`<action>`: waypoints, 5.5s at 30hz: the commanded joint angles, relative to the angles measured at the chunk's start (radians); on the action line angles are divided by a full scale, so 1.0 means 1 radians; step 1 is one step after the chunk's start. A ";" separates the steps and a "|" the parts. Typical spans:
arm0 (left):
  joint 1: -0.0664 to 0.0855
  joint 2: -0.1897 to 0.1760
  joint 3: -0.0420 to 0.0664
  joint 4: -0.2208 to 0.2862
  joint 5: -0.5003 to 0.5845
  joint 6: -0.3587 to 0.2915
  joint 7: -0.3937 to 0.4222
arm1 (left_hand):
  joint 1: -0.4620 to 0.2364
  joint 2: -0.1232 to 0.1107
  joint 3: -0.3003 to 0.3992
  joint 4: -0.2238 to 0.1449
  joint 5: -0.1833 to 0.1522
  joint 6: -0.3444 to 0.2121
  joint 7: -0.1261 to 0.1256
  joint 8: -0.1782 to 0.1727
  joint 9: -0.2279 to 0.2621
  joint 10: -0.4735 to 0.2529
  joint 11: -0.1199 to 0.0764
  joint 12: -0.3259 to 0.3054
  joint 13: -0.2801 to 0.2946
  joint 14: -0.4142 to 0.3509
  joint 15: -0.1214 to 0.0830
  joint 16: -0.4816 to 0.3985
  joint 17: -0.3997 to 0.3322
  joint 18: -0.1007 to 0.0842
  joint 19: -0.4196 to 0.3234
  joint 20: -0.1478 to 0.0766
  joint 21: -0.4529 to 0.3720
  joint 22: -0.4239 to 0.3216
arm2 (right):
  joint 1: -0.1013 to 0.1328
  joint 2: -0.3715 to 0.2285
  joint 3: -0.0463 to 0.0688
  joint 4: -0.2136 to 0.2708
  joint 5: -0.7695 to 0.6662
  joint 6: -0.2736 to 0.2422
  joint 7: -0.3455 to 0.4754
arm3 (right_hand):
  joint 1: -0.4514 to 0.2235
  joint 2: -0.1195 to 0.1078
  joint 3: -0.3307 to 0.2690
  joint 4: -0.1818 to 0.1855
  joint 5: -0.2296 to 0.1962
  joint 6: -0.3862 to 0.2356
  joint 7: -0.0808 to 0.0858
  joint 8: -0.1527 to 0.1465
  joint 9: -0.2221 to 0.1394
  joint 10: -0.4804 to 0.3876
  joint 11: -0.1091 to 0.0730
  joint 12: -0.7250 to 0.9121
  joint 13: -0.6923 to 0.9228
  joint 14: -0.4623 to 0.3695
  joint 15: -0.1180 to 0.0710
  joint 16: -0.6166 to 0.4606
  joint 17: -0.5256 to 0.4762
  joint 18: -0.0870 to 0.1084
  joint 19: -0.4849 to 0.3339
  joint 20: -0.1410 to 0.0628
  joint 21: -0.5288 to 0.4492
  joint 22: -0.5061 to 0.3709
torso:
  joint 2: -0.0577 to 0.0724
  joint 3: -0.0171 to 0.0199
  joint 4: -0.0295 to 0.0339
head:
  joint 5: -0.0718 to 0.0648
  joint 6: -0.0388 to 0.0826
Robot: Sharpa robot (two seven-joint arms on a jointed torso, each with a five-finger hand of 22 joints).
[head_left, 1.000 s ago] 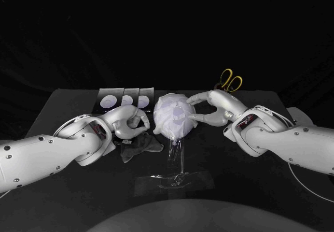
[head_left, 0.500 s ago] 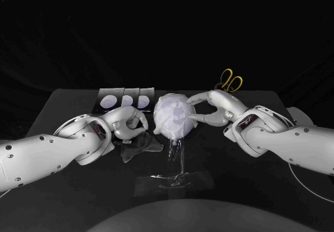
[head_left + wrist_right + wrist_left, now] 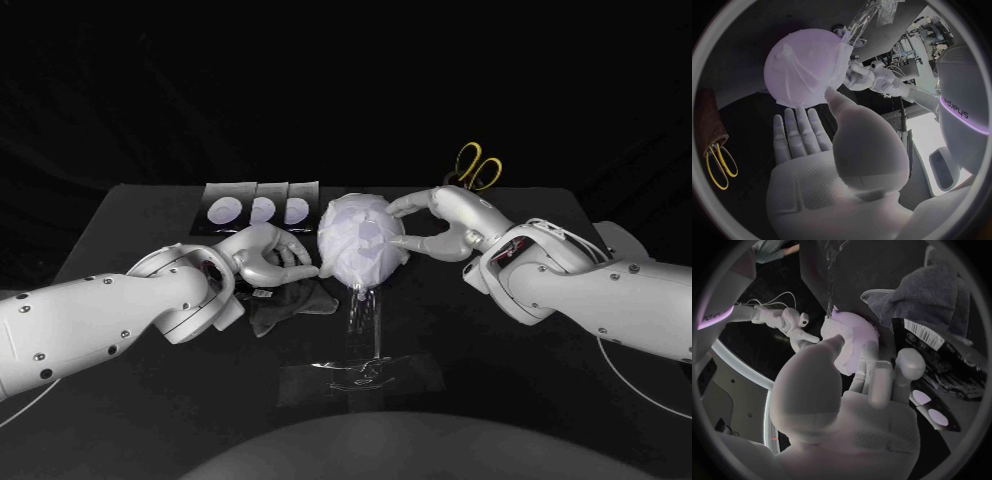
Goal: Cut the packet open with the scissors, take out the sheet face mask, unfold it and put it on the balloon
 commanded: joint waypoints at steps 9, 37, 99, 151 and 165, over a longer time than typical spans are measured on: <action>0.000 0.017 -0.011 -0.012 0.467 0.126 -0.117 | -0.020 0.060 -0.105 0.002 0.001 0.016 -0.002 -0.007 -0.021 0.053 0.000 0.058 0.019 0.058 -0.005 0.030 0.098 -0.009 0.093 -0.003 0.048 0.105 | 0.000 0.001 0.000 0.002 -0.002 0.000 0.006 | 0.008 -0.001 -0.009 0.000 0.001 0.009 0.053 0.006 -0.002 0.006 0.002 -0.002 0.000 -0.011 -0.001 -0.005 -0.002 0.002 -0.009 0.000 -0.003 -0.002 | 0.000 -0.0006 0.0005 | 0.001 0.000; -0.007 0.059 -0.023 -0.038 0.823 0.081 -0.036 | 0.037 0.168 -0.121 -0.003 0.002 0.015 -0.004 -0.029 -0.057 0.048 -0.003 0.135 0.071 0.082 -0.007 0.045 0.149 -0.017 0.119 -0.006 0.072 0.148 | 0.000 0.000 0.000 0.004 0.000 0.001 0.006 | 0.009 0.000 -0.010 0.000 0.001 0.009 0.054 0.006 -0.002 0.006 0.002 -0.002 0.000 -0.013 0.000 -0.005 -0.003 0.002 -0.009 0.000 -0.003 -0.003 | 0.000 -0.0005 0.0001 | -0.003 0.000; -0.007 0.034 -0.023 -0.054 0.765 -0.030 -0.007 | 0.052 0.092 0.457 -0.275 0.003 0.099 -0.060 0.209 0.105 0.199 -0.060 0.228 0.256 0.116 -0.059 0.057 0.216 -0.030 0.163 -0.054 0.115 0.229 | 0.000 0.003 0.000 -0.002 0.004 0.007 0.002 | 0.012 0.003 -0.014 0.000 0.001 0.011 0.054 0.007 -0.004 0.008 0.003 -0.002 0.000 -0.020 0.000 -0.006 -0.008 0.001 -0.012 0.000 -0.003 -0.010 | 0.000 -0.0011 0.0002 | -0.008 0.000; 0.031 0.050 0.052 -0.065 0.469 -0.034 0.184 | 0.069 0.046 0.059 -0.195 0.002 -0.114 0.029 0.162 -0.041 -0.116 0.035 0.062 -0.063 -0.165 0.029 -0.037 -0.217 0.058 -0.169 0.030 -0.152 -0.200 | 0.000 0.011 0.001 -0.013 0.004 0.003 0.000 | 0.016 0.005 -0.020 0.000 0.001 0.011 0.055 0.005 -0.007 0.005 0.004 -0.003 0.000 -0.034 0.002 -0.007 -0.015 0.000 -0.011 0.000 -0.003 -0.015 | 0.001 -0.0001 -0.0006 | -0.002 0.012; 0.033 0.085 0.053 -0.082 0.197 -0.104 0.255 | 0.140 0.027 0.054 -0.228 0.002 -0.105 0.027 0.159 -0.066 -0.117 0.033 0.049 -0.084 -0.174 0.028 -0.047 -0.230 0.055 -0.161 0.028 -0.160 -0.196 | 0.000 0.016 0.001 -0.015 0.004 0.005 0.001 | 0.016 0.005 -0.020 0.000 0.001 0.011 0.055 0.005 -0.007 0.005 0.004 -0.003 0.000 -0.034 0.002 -0.007 -0.015 0.000 -0.011 0.000 -0.003 -0.015 | 0.000 -0.0008 -0.0003 | -0.002 0.012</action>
